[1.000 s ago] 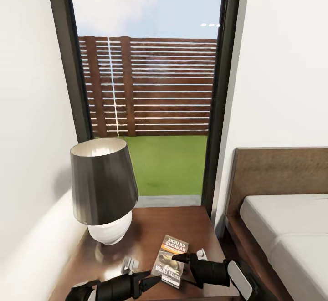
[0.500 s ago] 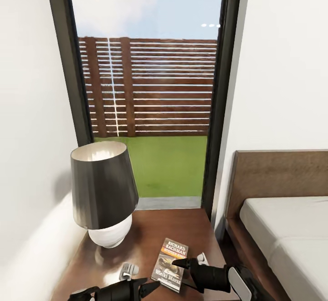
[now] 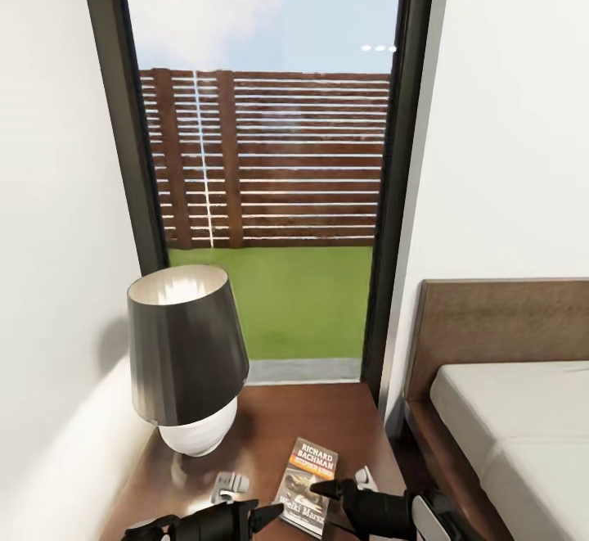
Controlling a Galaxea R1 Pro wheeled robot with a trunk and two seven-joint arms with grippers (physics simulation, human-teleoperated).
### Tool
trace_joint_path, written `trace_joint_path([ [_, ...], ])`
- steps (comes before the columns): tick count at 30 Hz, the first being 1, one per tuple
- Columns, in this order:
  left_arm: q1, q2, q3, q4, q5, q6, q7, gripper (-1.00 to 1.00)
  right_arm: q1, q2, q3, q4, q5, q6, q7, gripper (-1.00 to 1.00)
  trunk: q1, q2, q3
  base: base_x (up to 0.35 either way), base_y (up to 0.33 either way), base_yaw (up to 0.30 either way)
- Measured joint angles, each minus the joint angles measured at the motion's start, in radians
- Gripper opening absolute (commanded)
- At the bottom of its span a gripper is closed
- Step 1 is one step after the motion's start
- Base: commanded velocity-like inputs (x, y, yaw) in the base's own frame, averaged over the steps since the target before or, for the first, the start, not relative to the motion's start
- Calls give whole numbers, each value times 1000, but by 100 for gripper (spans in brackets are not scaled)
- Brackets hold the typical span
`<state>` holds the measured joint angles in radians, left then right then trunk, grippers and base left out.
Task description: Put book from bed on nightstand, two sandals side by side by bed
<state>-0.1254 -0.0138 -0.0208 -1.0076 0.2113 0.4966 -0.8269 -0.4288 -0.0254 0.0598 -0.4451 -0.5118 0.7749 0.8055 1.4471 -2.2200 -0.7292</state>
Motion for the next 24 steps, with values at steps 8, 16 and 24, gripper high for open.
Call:
trace_joint_path([
  [8, 0, 0, 0, 1, 2, 2, 639, 100, 0, -1, 3, 66, 532, -362, -4, 100, -31, 56, 25, 0, 0, 0],
  [16, 0, 0, 0, 1, 2, 2, 638, 100, 0, -1, 2, 68, 529, -363, -4, 100, -61, 112, 50, 0, 0, 0],
  [24, 0, 0, 0, 1, 2, 2, 638, 100, 0, -1, 2, 68, 530, -363, -4, 100, -92, 168, 75, 0, 0, 0],
])
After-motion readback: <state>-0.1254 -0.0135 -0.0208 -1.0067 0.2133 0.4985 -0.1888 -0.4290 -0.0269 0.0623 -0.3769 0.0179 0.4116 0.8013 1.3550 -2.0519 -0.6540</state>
